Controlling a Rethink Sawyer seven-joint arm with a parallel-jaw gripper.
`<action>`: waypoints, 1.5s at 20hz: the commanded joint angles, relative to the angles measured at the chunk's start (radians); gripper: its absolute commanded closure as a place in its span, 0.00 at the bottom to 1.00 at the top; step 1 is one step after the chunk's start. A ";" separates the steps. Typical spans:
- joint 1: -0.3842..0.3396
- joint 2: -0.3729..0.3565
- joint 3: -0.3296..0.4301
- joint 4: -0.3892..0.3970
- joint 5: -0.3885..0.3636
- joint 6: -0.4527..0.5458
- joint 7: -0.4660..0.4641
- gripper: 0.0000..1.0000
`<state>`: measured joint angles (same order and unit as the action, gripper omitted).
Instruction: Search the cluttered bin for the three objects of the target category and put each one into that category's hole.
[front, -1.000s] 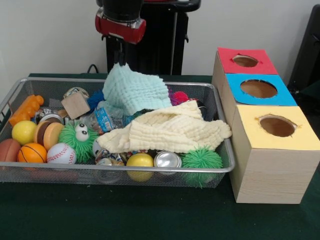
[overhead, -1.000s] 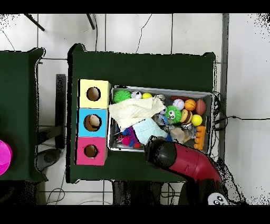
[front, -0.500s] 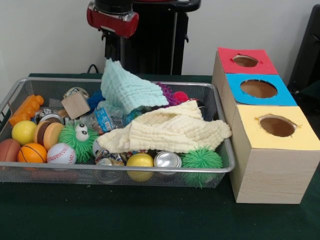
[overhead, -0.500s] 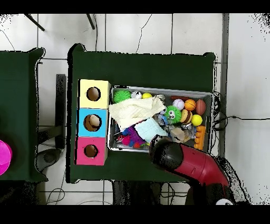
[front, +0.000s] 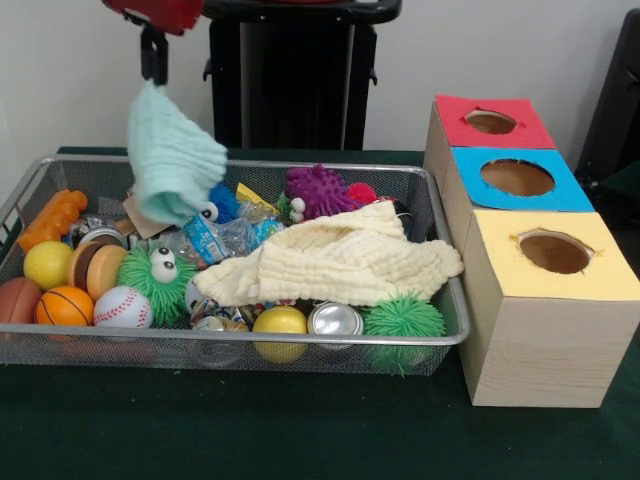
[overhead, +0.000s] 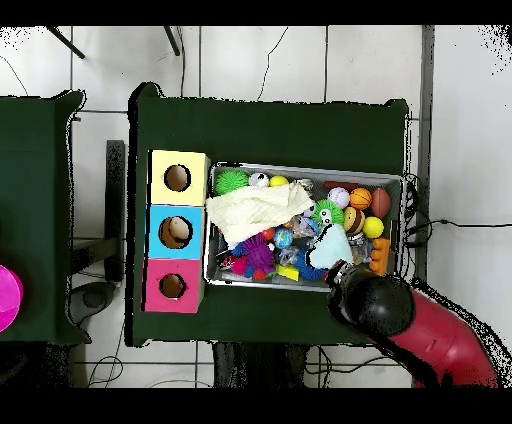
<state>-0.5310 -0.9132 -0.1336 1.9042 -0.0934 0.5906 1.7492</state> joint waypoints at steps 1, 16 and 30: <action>-0.085 -0.065 0.127 -0.101 -0.076 0.194 -0.246 1.00; -0.152 -0.027 0.224 -0.083 -0.134 0.138 -0.187 1.00; -0.187 -0.019 0.287 -0.040 -0.169 0.080 -0.129 0.00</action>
<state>-0.6976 -0.9612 0.0381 1.8267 -0.2180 0.6973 1.7492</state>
